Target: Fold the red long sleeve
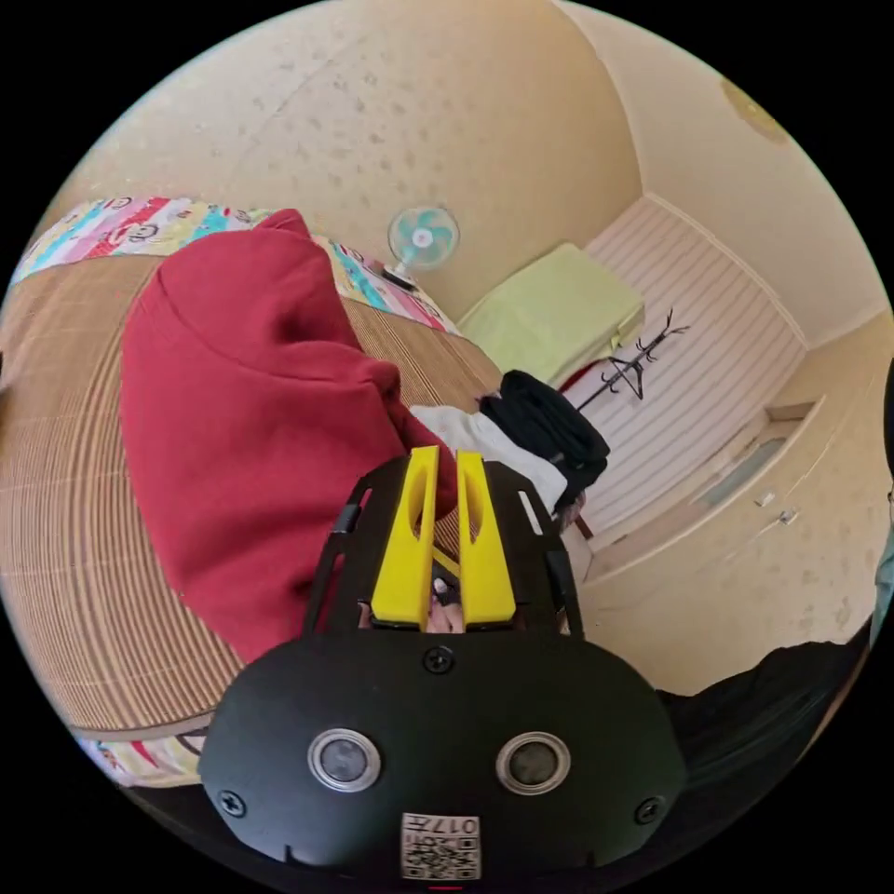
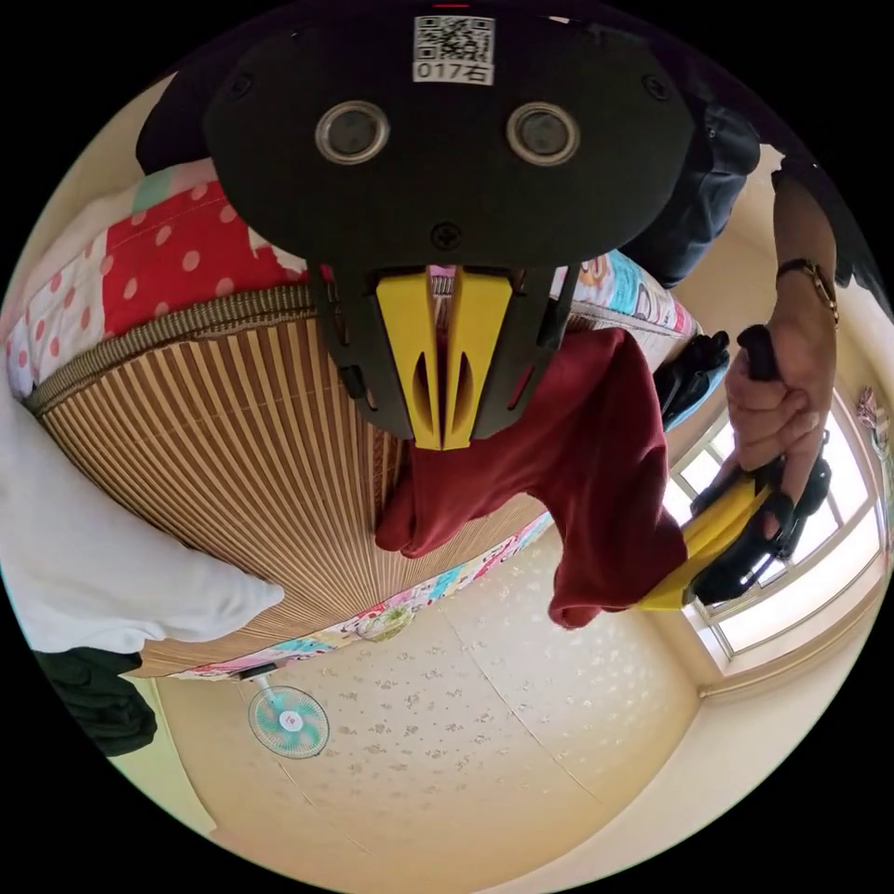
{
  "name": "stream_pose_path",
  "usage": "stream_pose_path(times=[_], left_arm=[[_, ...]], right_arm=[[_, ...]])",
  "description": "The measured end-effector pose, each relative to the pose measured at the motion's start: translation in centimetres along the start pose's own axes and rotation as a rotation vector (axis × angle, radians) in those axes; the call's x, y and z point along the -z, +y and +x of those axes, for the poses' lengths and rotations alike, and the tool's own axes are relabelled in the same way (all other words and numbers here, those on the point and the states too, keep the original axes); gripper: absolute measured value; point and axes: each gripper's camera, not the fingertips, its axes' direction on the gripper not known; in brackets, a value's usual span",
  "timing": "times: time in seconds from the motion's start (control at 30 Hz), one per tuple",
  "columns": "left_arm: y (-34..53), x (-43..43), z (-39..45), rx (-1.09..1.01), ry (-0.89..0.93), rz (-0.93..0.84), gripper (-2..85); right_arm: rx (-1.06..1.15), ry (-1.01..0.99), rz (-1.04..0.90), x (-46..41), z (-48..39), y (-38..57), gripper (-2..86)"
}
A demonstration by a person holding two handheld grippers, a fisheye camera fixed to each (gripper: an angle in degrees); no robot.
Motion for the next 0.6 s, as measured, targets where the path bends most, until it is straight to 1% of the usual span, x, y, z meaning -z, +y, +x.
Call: stream_pose_path(times=[0.07, 0.13, 0.2, 0.27, 0.3, 0.37, 0.4, 0.43, 0.47, 0.53, 0.57, 0.6], left_arm=[[2.0, -4.4, 1.1, -0.065, 0.182, -0.121, 2.3], [3.6, -5.0, 1.4, -0.087, 0.198, -0.141, 3.8], [5.0, -3.9, 1.3, -0.083, 0.077, -0.114, 5.0], [6.2, -1.4, 0.4, -0.066, -0.094, -0.042, 6.5], [6.4, -0.8, 0.1, -0.055, -0.135, -0.024, 7.2], [6.7, 0.5, -1.7, 0.011, -0.301, 0.007, 9.3], [6.7, 0.4, -2.2, 0.030, -0.334, -0.005, 9.6], [6.7, -0.6, -3.3, 0.042, -0.376, -0.060, 8.9], [7.0, -3.0, -4.8, 0.052, -0.389, -0.185, 8.4], [7.7, -5.3, -6.1, 0.071, -0.397, -0.312, 7.8], [8.1, -4.7, -5.8, 0.066, -0.397, -0.268, 7.3], [8.3, -4.4, -5.7, 0.070, -0.400, -0.258, 7.0]], right_arm=[[-0.008, -0.028, 0.006, 0.3, 0.4, -0.6, 0.4], [-0.040, -0.066, 0.012, 0.6, 1.2, -1.4, 0.4], [-0.037, -0.080, 0.014, 0.7, 1.3, -2.0, 0.3], [-0.032, -0.070, 0.017, 0.7, 1.1, -2.7, 0.3], [-0.032, -0.069, 0.021, 0.8, 1.1, -3.1, 0.3], [-0.040, -0.081, 0.024, 0.8, 1.3, -3.8, 0.4], [-0.047, -0.093, 0.025, 0.8, 1.5, -4.3, 0.4], [-0.052, -0.101, 0.026, 0.9, 1.7, -4.8, 0.4], [-0.055, -0.101, 0.026, 0.9, 1.7, -5.0, 0.5], [-0.128, -0.059, 0.046, 1.8, 2.0, -6.2, 0.6], [-0.178, -0.027, 0.062, 2.3, 2.3, -6.4, 0.7], [-0.294, 0.046, 0.108, 3.8, 2.8, -6.9, 0.9]])
